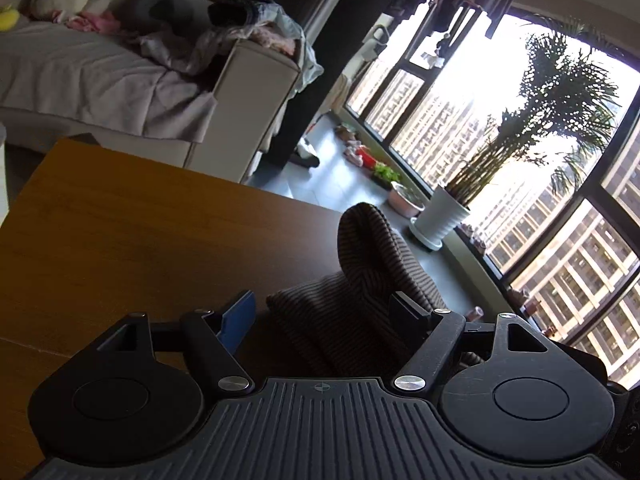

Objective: Fold clothes

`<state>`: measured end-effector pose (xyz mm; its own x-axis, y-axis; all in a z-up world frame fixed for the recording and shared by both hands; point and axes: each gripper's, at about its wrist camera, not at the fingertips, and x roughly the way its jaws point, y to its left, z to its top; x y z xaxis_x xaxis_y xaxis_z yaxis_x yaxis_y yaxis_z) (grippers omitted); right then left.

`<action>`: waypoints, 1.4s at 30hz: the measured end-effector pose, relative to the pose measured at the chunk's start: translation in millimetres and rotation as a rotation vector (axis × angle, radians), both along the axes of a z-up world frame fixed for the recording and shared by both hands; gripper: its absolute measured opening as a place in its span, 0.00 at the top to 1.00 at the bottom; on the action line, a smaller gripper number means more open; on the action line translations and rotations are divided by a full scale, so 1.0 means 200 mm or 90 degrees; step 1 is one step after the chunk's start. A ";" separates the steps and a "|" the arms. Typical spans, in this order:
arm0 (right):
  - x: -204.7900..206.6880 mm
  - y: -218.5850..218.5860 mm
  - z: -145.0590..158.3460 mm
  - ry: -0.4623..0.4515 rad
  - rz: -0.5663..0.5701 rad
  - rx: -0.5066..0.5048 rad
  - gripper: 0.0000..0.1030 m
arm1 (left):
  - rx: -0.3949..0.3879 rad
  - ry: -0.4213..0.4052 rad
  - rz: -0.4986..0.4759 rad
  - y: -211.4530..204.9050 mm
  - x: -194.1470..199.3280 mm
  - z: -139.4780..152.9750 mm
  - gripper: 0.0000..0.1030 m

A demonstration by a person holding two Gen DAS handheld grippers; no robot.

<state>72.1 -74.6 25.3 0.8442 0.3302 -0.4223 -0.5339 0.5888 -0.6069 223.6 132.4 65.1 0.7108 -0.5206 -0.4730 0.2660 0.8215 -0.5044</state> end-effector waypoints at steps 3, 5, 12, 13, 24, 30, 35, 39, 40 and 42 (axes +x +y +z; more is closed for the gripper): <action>-0.10 0.05 -0.11 0.010 0.019 -0.054 0.76 | -0.005 -0.026 -0.026 -0.07 0.03 0.07 0.24; -0.15 0.11 -0.19 -0.006 0.023 -0.084 0.73 | -0.003 -0.049 -0.056 -0.18 0.05 0.11 0.25; -0.14 0.06 -0.11 0.039 -0.004 -0.010 0.51 | 0.051 0.032 -0.093 -0.41 0.26 -0.12 0.37; -0.14 0.02 -0.05 0.065 -0.003 0.038 0.37 | 0.055 0.049 -0.089 -0.41 0.28 -0.17 0.41; 0.07 -0.23 0.07 0.226 -0.062 0.265 0.66 | 0.051 0.031 -0.099 -0.36 0.29 -0.23 0.43; -0.02 -0.08 -0.10 0.163 -0.073 0.165 0.50 | 0.059 0.023 -0.102 -0.36 0.28 -0.23 0.43; 0.01 -0.10 -0.10 0.162 -0.076 0.158 0.49 | 0.077 0.013 -0.079 -0.37 0.22 -0.17 0.41; 0.05 -0.10 -0.09 0.180 -0.073 0.183 0.44 | 0.055 -0.001 -0.090 -0.37 0.11 -0.11 0.38; 0.07 -0.11 -0.08 0.192 -0.069 0.195 0.41 | 0.049 0.000 -0.099 -0.38 0.09 -0.12 0.38; 0.11 -0.15 -0.03 0.227 -0.058 0.228 0.40 | 0.048 0.003 -0.111 -0.39 0.07 -0.14 0.38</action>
